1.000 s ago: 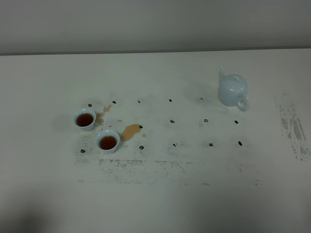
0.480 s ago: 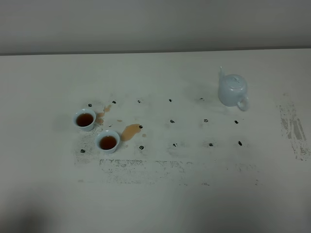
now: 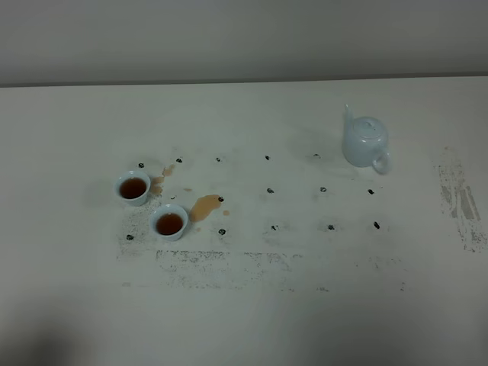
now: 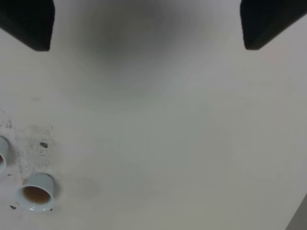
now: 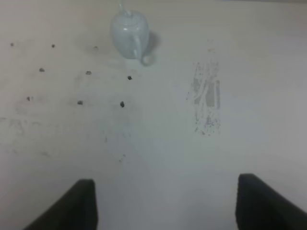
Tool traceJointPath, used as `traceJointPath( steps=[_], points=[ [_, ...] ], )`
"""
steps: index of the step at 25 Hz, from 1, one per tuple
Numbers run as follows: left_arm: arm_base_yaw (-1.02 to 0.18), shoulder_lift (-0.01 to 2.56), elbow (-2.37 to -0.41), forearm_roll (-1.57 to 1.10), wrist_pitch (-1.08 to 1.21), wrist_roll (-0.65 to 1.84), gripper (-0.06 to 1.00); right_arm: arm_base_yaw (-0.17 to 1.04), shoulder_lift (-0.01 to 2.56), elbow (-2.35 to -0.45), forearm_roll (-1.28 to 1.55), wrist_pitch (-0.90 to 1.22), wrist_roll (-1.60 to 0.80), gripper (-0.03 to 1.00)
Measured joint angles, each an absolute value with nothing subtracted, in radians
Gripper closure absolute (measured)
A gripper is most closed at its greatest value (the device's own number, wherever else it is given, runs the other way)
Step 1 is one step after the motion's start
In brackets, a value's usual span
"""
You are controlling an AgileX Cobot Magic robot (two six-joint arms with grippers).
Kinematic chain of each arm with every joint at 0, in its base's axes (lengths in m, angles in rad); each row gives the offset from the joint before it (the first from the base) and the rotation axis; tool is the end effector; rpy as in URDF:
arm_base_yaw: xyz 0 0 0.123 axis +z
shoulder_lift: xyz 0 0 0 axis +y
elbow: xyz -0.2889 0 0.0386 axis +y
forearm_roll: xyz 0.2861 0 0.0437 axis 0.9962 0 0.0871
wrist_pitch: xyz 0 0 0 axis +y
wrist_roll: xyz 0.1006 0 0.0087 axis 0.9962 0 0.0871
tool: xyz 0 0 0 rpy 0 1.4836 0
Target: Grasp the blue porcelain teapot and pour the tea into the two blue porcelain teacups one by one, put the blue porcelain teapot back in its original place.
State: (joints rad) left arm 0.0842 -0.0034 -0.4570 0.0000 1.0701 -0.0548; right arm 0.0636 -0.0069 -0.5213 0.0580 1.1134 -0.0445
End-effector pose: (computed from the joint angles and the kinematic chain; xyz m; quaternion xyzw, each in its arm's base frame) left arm 0.0352 0.0030 0.2764 -0.0601 0.8637 0.0074 0.5004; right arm 0.0241 0.0068 0.2933 -0.0487 0.8578 0.0338 0.5105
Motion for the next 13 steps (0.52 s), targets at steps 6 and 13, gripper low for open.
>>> traceJointPath(
  steps=[6, 13],
  points=[
    [0.084, -0.003, -0.457, 0.0, 1.07, -0.055, 0.19, 0.064, -0.007, -0.521, 0.094, 1.113, -0.044, 0.38],
    [0.084, -0.003, -0.457, 0.0, 1.07, -0.055, 0.19, 0.064, -0.007, -0.521, 0.1, 1.113, -0.044, 0.38]
  ],
)
